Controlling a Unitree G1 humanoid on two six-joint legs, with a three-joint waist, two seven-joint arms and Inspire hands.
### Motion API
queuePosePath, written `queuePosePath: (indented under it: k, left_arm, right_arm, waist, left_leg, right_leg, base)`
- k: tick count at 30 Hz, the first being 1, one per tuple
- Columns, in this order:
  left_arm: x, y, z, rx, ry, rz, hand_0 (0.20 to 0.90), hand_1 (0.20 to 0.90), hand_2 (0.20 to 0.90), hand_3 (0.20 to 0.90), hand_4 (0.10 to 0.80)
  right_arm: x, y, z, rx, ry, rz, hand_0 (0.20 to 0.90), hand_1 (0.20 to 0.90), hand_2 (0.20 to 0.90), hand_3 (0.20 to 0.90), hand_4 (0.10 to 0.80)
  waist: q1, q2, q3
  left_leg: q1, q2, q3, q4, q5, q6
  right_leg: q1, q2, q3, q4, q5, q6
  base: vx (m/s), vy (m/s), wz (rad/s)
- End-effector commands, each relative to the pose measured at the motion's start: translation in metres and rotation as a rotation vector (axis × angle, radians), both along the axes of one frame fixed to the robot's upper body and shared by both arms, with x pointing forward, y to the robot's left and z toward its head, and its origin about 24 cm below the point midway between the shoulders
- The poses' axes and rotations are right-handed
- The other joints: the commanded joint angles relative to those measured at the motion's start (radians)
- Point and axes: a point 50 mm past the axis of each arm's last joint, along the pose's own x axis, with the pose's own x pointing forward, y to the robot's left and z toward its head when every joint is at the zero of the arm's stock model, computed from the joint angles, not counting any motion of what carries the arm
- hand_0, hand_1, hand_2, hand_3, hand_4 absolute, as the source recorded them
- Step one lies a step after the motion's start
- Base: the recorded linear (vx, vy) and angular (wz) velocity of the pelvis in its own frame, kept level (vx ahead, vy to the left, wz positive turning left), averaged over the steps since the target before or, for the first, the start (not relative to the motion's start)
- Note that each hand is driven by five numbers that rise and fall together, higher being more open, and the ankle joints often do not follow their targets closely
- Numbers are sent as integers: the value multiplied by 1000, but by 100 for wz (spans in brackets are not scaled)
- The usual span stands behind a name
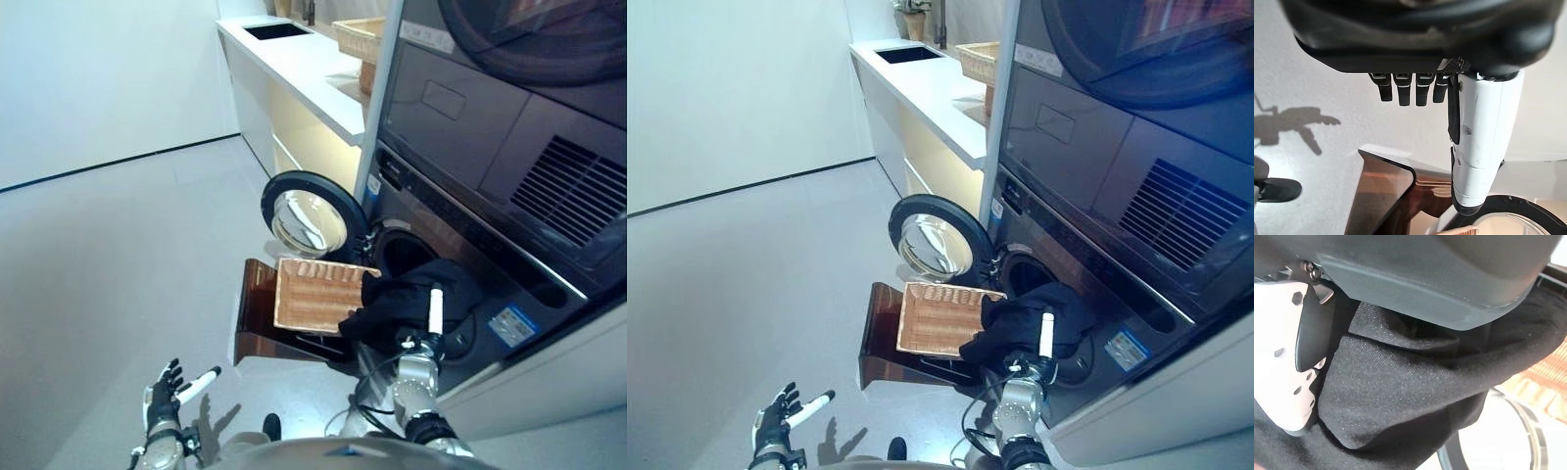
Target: Pick up the clothes and place them into the washing machine
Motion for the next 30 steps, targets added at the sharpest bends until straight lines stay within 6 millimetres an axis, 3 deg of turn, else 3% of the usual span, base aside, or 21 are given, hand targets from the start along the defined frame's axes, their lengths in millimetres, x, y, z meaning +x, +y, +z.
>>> queuePosePath:
  k: [1, 2, 3, 4, 5, 6, 7, 8, 9, 11, 12, 15, 17, 19, 21, 24, 25, 29, 30]
  left_arm:
    - [21, 20, 16, 70, -123, 58, 900, 900, 900, 900, 800]
    - [23, 19, 17, 72, -126, 56, 900, 900, 900, 900, 800]
    - [24, 13, 15, 53, -130, 59, 900, 900, 900, 900, 800]
    - [24, 13, 15, 53, -130, 59, 900, 900, 900, 900, 800]
    - [23, 6, 12, 35, -121, 47, 900, 900, 900, 900, 800]
    - [23, 6, 12, 34, -120, 48, 900, 900, 900, 900, 800]
    - [23, 2, 10, 17, -113, 59, 900, 900, 900, 900, 800]
    - [23, 2, 10, 16, -113, 59, 900, 900, 900, 900, 800]
    - [27, 0, 11, 16, -119, 57, 900, 900, 900, 900, 800]
    - [30, -5, 10, -1, -127, 58, 900, 900, 900, 900, 800]
    - [29, -6, 9, -7, -124, 67, 900, 900, 900, 900, 800]
    - [26, -11, 6, -18, -95, 64, 900, 900, 900, 900, 800]
    - [26, -11, 4, -12, -71, 67, 900, 900, 900, 900, 800]
    - [28, -12, 3, -10, -57, 62, 900, 900, 900, 900, 800]
    - [31, -16, 2, -10, -46, 45, 900, 900, 900, 900, 800]
    - [34, -18, 2, -1, -44, 27, 900, 900, 900, 900, 800]
    - [38, -20, 3, -4, -52, 19, 900, 900, 900, 900, 800]
    - [52, -11, 11, 21, -88, 1, 900, 900, 900, 900, 800]
    - [52, -11, 11, 21, -88, 1, 900, 900, 900, 900, 800]
  right_arm:
    - [42, 0, 49, -99, -248, 40, 200, 200, 200, 200, 300]
    - [36, 2, 44, -100, -227, 57, 200, 200, 200, 200, 300]
    - [31, 5, 39, -107, -212, 93, 200, 200, 200, 200, 300]
    - [31, 5, 39, -107, -211, 93, 200, 200, 200, 200, 300]
    - [26, 5, 36, -115, -199, 114, 200, 200, 200, 200, 300]
    - [25, 5, 35, -116, -199, 114, 200, 200, 200, 200, 300]
    - [23, 10, 34, -114, -196, 143, 200, 200, 200, 200, 300]
    - [23, 10, 34, -114, -196, 143, 200, 200, 200, 200, 300]
    - [22, 14, 34, -113, -197, 155, 200, 200, 200, 200, 300]
    - [24, 16, 34, -114, -202, 180, 200, 200, 200, 200, 300]
    - [25, 17, 35, -112, -209, 191, 200, 200, 200, 200, 300]
    - [28, 20, 36, -107, -217, 214, 200, 200, 200, 200, 300]
    - [30, 21, 37, -127, -211, 242, 200, 200, 200, 200, 300]
    - [30, 21, 37, -148, -201, 265, 200, 200, 200, 200, 300]
    - [30, 22, 37, -152, -196, 280, 200, 200, 200, 200, 300]
    - [33, 26, 39, -161, -202, 307, 200, 200, 200, 200, 300]
    - [33, 31, 40, -163, -208, 328, 200, 200, 200, 200, 300]
    - [35, 41, 38, -131, -208, 357, 200, 200, 200, 200, 300]
    - [35, 41, 38, -131, -208, 356, 200, 200, 200, 200, 300]
  waist:
    - [9, 47, -5]
    - [1, 35, -13]
    - [2, 33, -23]
    - [1, 34, -24]
    - [-9, 39, -31]
    - [-12, 41, -32]
    - [-14, 42, -26]
    - [-19, 45, -27]
    - [-14, 40, -10]
    - [6, 34, 20]
    - [6, 29, 23]
    - [23, 25, 28]
    - [41, 46, 20]
    - [53, 62, 17]
    - [66, 70, 9]
    - [74, 79, 0]
    - [78, 73, -15]
    - [95, 18, -24]
    - [98, 16, -25]
  left_leg:
    - [146, 51, -6, -49, -148, -12]
    - [139, 62, -14, -43, -149, -21]
    - [132, 93, -9, -21, -146, -41]
    - [130, 95, -10, -19, -147, -42]
    - [120, 129, -18, 33, -123, -62]
    - [117, 131, -22, 38, -126, -64]
    - [72, 167, -42, 171, -32, -81]
    - [64, 170, -49, 180, -35, -83]
    - [6, 177, -87, 301, 26, -84]
    - [-48, 119, -164, 431, 43, -58]
    - [-72, 100, -176, 440, 67, -53]
    - [-152, 94, -180, 375, 84, -56]
    - [-186, 119, -137, 100, 102, -72]
    - [-206, 136, -79, -61, 174, -86]
    - [-231, 122, -19, -148, 200, -93]
    - [-206, 110, -5, -166, 214, -85]
    - [-190, 97, -37, -148, 210, -76]
    - [-190, 63, 2, -58, 129, -28]
    - [-191, 62, 5, -55, 126, -27]
  right_leg:
    - [-19, 22, -53, -234, 190, 33]
    - [2, 41, -1, -248, 184, 26]
    - [20, 60, -17, -246, 180, 16]
    - [20, 61, -18, -246, 180, 15]
    - [45, 90, -23, -260, 166, -2]
    - [47, 92, -27, -262, 167, -3]
    - [90, 129, -35, -279, 141, -36]
    - [91, 131, -41, -281, 141, -38]
    - [112, 144, -43, -284, 131, -61]
    - [136, 155, -30, -276, 108, -85]
    - [140, 156, -24, -274, 104, -92]
    - [169, 161, -2, -270, 76, -96]
    - [198, 187, 11, -278, 43, -86]
    - [236, 205, 17, -287, 18, -85]
    - [283, 212, 22, -297, -12, -80]
    - [317, 214, 43, -292, -41, -78]
    - [347, 190, 62, -288, -60, -70]
    - [335, 119, 78, -200, -13, -26]
    - [333, 117, 81, -198, -14, -24]
  base:
    - [219, -252, -47]
    - [129, -248, -33]
    - [127, -251, -8]
    - [151, -331, 35]
    - [94, -185, 34]
    - [165, -386, 38]
    - [69, -214, 29]
    - [73, -347, 36]
    - [-3, -206, 29]
    - [59, -212, 36]
    - [113, -106, 11]
    - [190, -26, -27]
    - [354, 74, -5]
    - [324, 73, -19]
    - [283, 61, -13]
    - [315, 129, -24]
    - [466, 217, -98]
    - [357, 145, -53]
    - [180, 95, -15]
